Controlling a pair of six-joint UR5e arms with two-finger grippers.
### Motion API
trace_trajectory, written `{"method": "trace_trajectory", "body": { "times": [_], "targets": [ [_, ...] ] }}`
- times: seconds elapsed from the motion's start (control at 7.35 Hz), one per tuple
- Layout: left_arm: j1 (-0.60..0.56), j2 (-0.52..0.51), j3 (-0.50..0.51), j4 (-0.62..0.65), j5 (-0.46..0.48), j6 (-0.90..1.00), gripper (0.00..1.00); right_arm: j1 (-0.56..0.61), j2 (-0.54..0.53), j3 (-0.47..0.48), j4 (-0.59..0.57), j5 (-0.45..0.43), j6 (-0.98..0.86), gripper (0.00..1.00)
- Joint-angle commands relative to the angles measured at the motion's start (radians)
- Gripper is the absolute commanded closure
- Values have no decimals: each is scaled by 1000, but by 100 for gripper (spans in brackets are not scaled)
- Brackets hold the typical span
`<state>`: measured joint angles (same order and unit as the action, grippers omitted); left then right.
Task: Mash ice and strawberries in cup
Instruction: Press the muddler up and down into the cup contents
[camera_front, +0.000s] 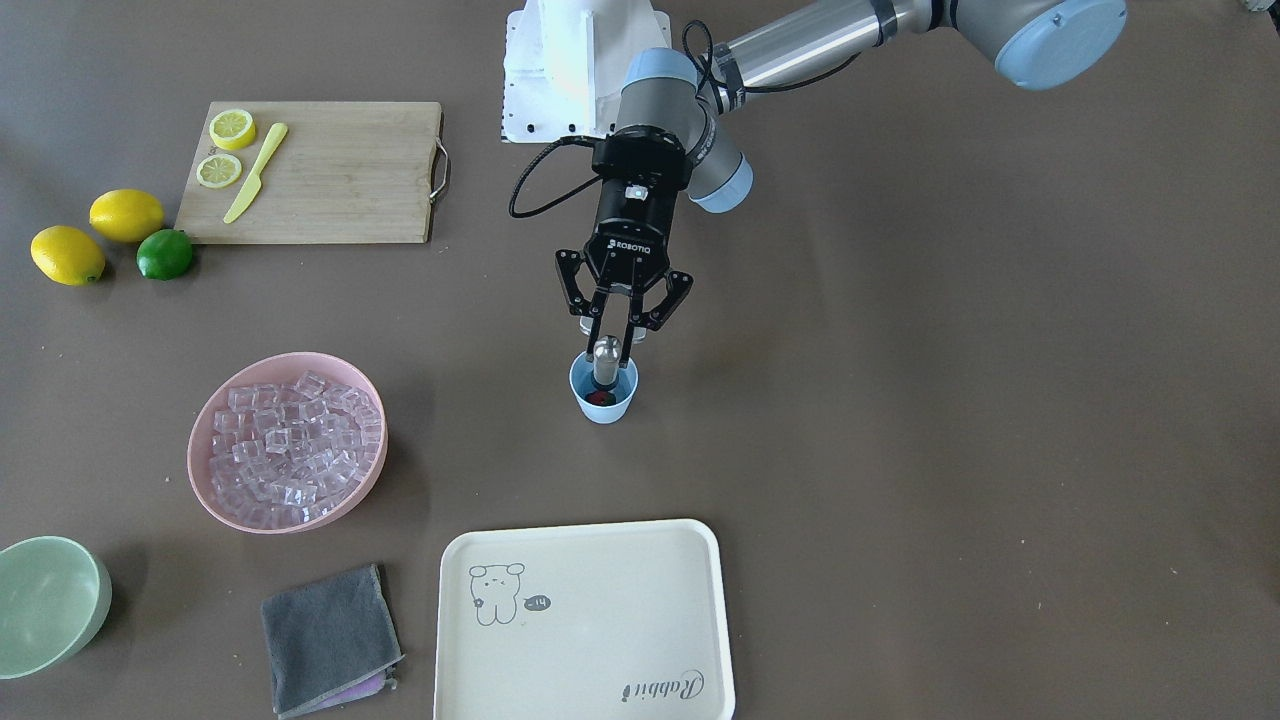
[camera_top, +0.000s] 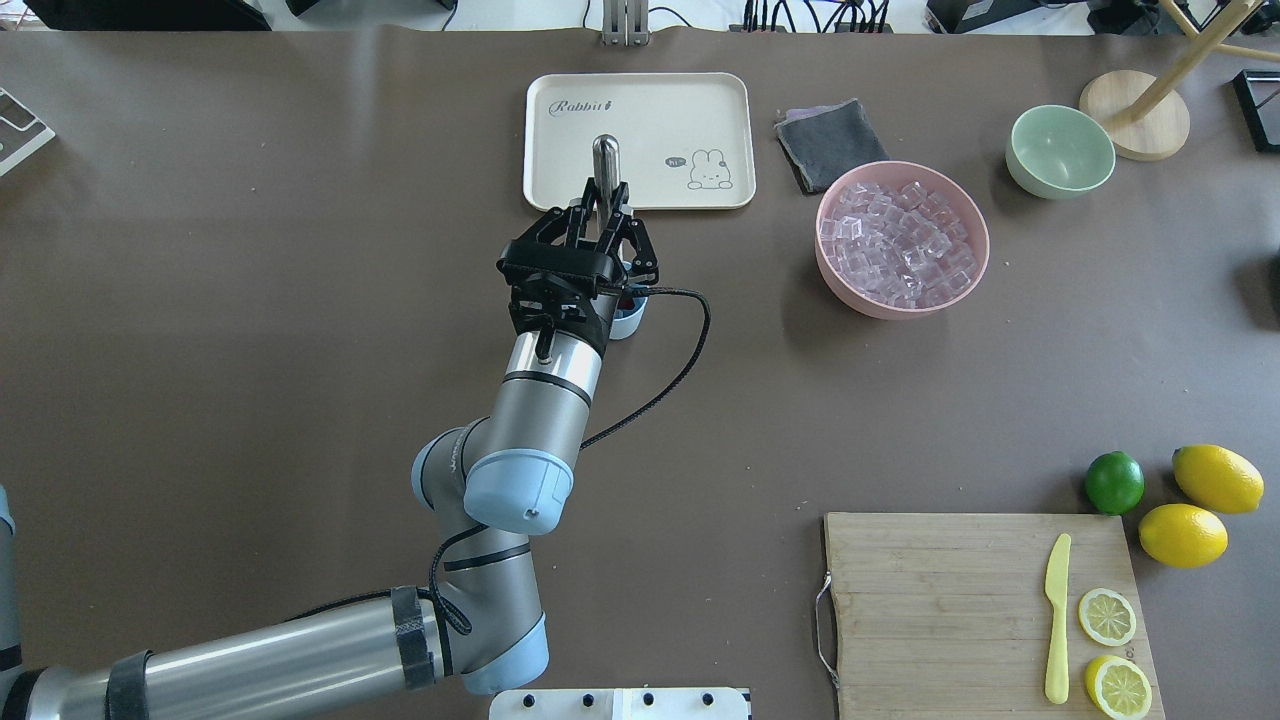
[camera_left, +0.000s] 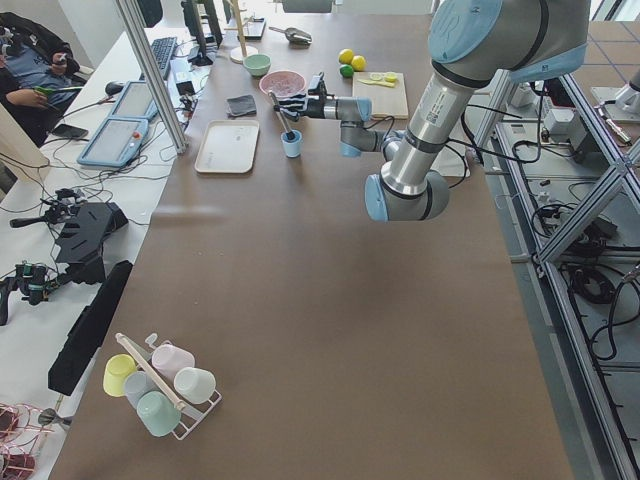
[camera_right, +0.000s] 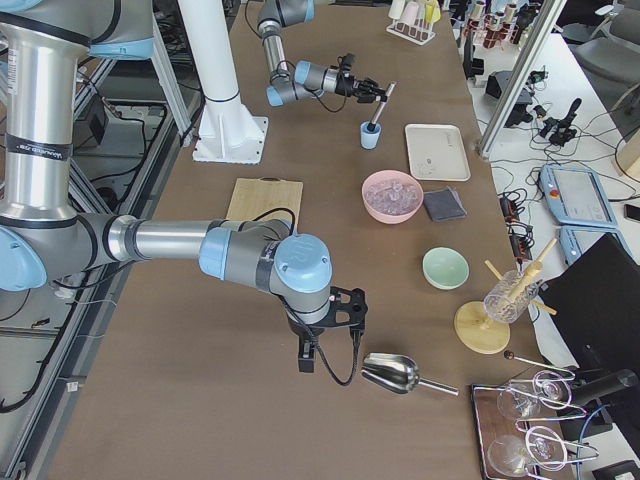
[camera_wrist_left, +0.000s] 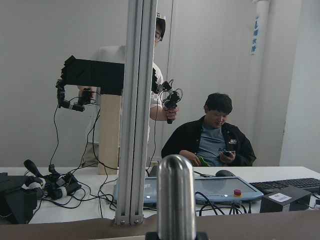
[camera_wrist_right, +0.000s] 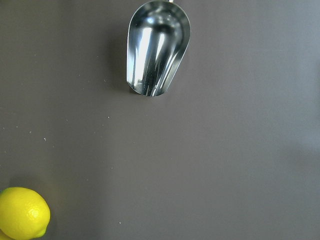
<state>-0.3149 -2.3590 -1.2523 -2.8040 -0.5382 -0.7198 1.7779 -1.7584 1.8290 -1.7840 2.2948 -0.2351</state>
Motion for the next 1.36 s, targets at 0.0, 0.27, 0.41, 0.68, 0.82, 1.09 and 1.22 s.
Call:
{"method": "trace_trajectory", "body": {
  "times": [0.0, 0.27, 0.41, 0.68, 0.82, 1.09, 1.22],
  "targets": [
    [4, 4, 19, 0, 1, -35, 70, 0, -3, 0, 0, 0, -1, 0],
    [0, 4, -16, 0, -12, -23, 71, 0, -1, 0, -2, 0, -1, 0],
    [-19, 9, -82, 0, -78, 17, 71, 0, -3, 0, 0, 0, -1, 0],
    [-50, 9, -122, 0, -106, 56, 71, 5, -9, 3, -2, 0, -1, 0],
    [-47, 10, -110, 1, -108, 48, 71, 5, -4, 1, -2, 0, -1, 0],
    [-44, 10, -61, -2, -102, 37, 71, 5, -9, 0, -2, 0, -1, 0],
    [-38, 10, -30, 0, -98, -5, 71, 3, -7, 0, -2, 0, -1, 0]
  ]
}}
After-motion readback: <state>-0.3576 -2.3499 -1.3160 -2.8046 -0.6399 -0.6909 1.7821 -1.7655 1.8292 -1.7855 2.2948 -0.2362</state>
